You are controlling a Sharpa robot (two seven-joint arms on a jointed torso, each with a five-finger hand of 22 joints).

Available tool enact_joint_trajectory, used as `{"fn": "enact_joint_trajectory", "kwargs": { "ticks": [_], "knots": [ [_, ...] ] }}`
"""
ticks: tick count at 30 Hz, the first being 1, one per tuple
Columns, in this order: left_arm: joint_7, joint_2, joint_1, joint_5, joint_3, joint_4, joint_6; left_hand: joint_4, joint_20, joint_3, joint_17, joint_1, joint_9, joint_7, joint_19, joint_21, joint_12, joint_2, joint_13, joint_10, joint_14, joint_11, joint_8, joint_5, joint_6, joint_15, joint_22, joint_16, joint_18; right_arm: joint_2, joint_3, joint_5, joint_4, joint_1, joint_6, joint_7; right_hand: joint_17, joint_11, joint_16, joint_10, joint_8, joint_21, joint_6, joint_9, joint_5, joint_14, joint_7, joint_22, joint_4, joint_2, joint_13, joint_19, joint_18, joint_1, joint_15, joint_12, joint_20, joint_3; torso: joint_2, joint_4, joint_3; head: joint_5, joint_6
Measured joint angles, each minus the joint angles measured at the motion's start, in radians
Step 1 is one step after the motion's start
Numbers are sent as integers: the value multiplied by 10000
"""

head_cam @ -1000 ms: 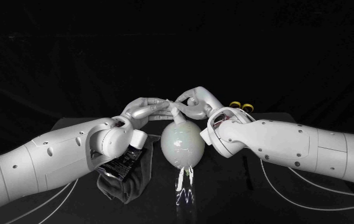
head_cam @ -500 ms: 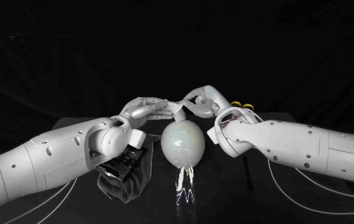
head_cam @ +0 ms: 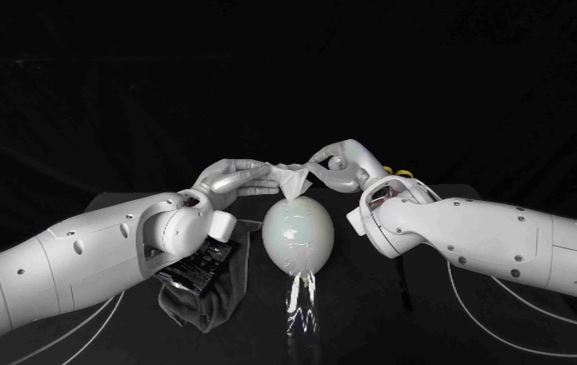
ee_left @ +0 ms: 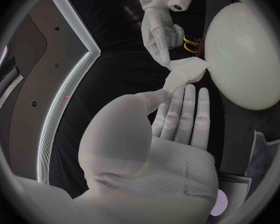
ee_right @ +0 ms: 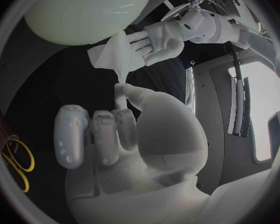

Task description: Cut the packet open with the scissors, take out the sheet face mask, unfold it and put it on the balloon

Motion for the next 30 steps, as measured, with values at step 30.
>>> {"fn": "enact_joint_trajectory", "kwargs": {
  "ticks": [30],
  "knots": [
    [171, -237, 119, -31, 164, -139, 26, -113, 0, 172, 64, -29, 0, 64, 0, 195, 0, -38, 0, -1, -38, 1, 2, 25, -26, -37, 89, 192, 0, -754, 119, 619, 335, 91, -901, 754, 0, -20, 4, 21, 215, 34, -33, 0, -39, -10, -37, 0, -184, -111, -1, -5, -50, -111, -57, -38, 4, 240, -4, -8, 11, -16, 99]
  ]
}}
